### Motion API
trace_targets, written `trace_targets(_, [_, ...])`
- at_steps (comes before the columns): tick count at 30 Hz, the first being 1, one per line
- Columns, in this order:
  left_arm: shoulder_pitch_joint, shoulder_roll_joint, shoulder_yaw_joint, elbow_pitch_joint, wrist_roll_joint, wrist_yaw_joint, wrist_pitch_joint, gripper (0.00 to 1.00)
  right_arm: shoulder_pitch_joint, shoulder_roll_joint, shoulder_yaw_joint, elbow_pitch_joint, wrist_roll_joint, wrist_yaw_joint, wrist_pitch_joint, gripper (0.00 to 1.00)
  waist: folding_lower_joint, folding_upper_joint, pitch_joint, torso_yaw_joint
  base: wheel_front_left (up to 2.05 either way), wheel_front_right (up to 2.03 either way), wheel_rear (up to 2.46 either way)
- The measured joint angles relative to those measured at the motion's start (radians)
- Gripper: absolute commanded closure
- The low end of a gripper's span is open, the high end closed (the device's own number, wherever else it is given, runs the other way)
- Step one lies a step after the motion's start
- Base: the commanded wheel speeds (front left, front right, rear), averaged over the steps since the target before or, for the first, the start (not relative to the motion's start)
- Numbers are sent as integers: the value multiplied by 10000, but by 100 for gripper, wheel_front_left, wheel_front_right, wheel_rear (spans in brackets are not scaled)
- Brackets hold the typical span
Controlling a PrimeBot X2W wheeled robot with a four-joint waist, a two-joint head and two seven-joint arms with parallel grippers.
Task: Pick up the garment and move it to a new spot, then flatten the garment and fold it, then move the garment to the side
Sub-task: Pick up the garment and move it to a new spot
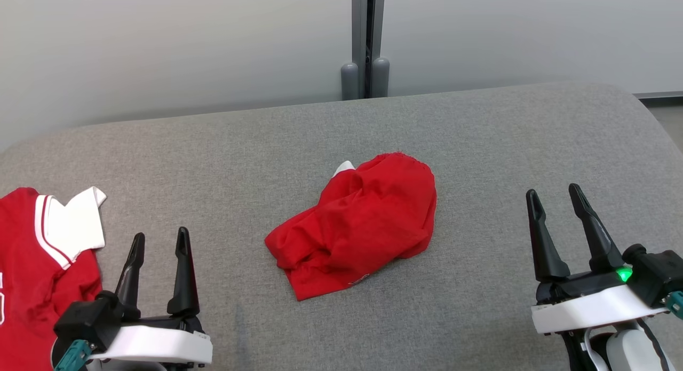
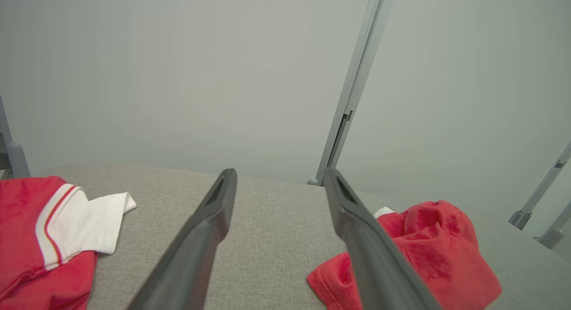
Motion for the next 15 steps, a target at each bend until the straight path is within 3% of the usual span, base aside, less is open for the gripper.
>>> trace_targets(4, [6, -295, 211, 136, 314, -320, 0, 0, 9, -4, 25, 13, -2, 0, 0, 0, 0, 0, -76, 17, 0, 0, 0])
trace_targets(15, [17, -639, 477, 383, 650, -685, 0, 0, 13, -35, 73, 23, -4, 0, -2, 0, 0, 0, -186, -30, 0, 0, 0])
